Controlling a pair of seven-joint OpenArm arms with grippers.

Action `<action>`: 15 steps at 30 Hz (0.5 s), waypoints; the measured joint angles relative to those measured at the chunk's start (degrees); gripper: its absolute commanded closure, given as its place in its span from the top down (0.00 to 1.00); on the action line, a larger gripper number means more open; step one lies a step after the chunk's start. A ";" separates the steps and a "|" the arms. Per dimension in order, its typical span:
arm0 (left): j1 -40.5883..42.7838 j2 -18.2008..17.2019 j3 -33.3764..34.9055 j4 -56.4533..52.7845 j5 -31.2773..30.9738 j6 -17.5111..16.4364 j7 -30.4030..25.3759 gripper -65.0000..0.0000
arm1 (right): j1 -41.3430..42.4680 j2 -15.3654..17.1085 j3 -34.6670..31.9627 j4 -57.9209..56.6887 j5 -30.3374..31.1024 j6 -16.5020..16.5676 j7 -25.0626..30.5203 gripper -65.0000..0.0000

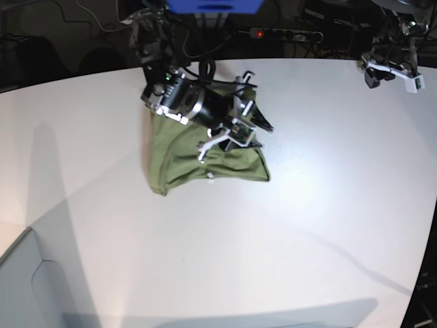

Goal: Fold the T-shirt properly
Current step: 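Lower the right gripper and pinch the bundle's edge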

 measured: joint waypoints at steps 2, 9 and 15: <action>0.22 0.00 0.00 0.00 -0.04 0.02 -0.02 0.49 | 1.20 -0.02 -1.27 -1.99 0.00 -0.02 0.04 0.36; 0.98 -0.04 -0.02 0.02 -0.02 0.02 -0.02 0.49 | 6.34 -0.35 -2.82 -10.62 0.04 0.00 -0.11 0.47; 1.07 0.00 -0.02 0.02 -0.02 0.02 0.02 0.49 | 10.54 -0.48 -2.67 -14.21 0.07 0.00 0.04 0.48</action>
